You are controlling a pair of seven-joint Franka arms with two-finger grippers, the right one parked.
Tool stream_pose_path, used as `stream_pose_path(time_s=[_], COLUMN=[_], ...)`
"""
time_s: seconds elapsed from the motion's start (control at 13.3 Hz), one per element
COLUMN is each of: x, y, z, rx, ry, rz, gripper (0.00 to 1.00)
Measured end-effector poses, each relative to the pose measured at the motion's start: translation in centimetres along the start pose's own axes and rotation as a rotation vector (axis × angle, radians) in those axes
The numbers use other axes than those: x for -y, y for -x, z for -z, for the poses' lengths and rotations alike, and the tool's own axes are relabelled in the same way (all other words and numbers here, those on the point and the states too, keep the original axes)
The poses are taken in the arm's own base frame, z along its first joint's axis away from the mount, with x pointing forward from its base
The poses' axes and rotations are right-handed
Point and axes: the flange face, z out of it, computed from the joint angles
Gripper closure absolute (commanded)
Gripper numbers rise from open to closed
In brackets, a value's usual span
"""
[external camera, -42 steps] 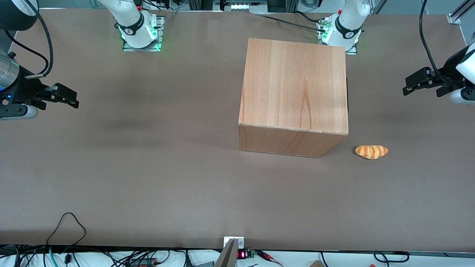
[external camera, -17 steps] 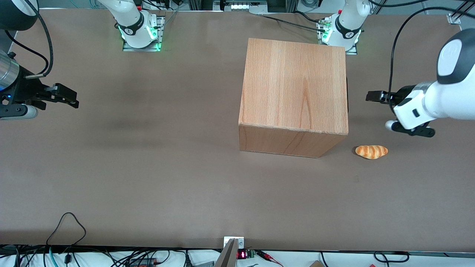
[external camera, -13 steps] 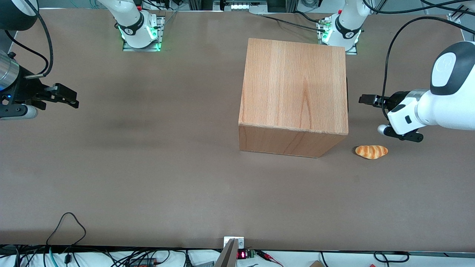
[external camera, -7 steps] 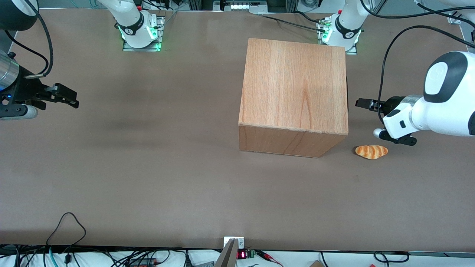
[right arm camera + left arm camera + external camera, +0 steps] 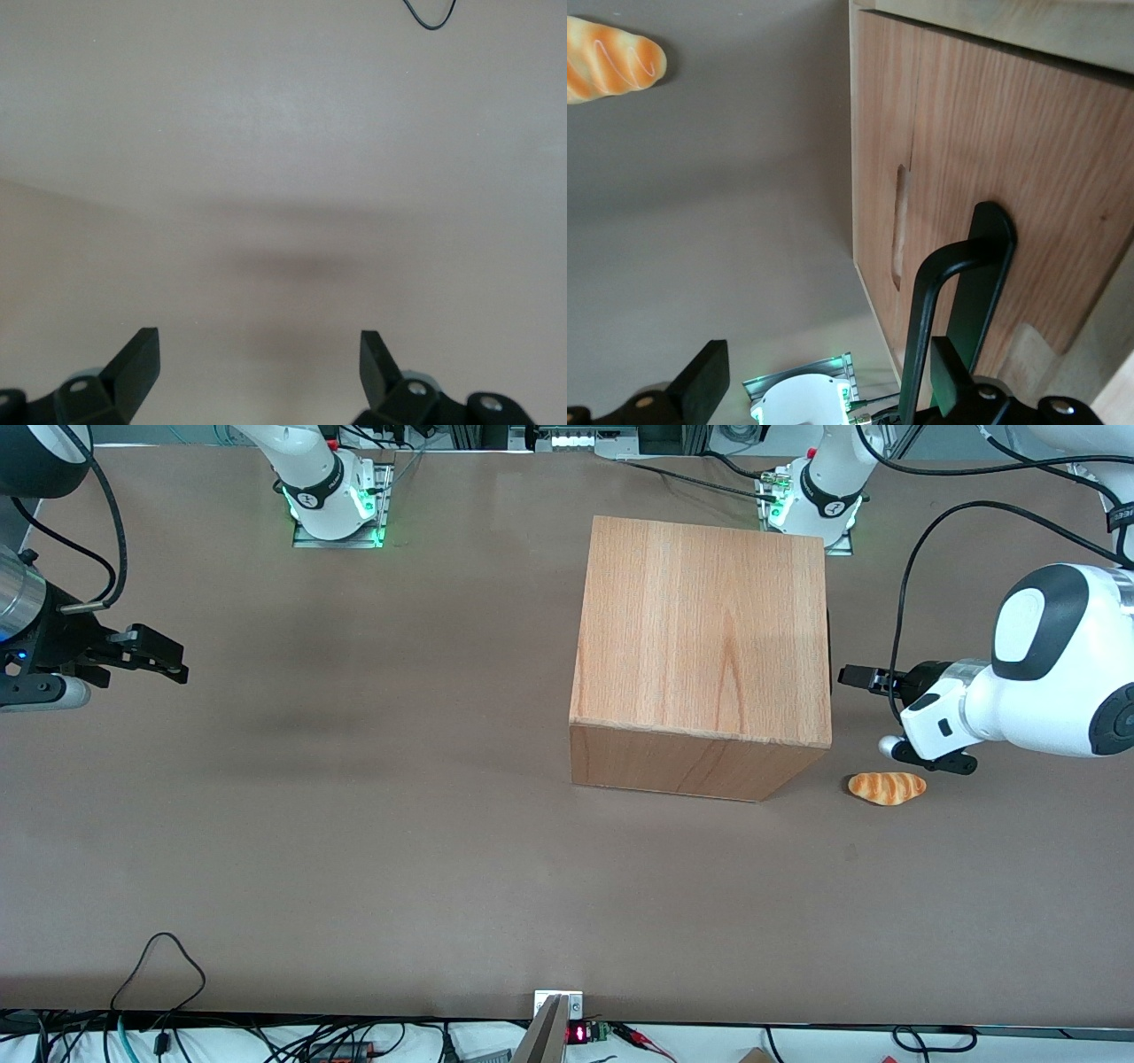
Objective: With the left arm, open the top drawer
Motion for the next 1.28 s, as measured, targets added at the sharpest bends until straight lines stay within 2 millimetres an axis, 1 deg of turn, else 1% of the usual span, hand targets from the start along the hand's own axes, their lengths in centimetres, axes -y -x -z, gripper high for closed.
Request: stream_pose_path(time_s=[0.23,0.68,0.98,1.28], x=[0.1,0.2,0.0,0.1], y=[-0.2,-0.3,-0.2,-0.2], z=[-1.3,-3.1,-4.9,-5.1], rx=[0.016,0.043,0.022,0.005], ry=[0.024,0.046,0.041,0.038], rz=[0.003,0.008,-0.015,-0.024], gripper=[0.00,0.00,0.00,0.00])
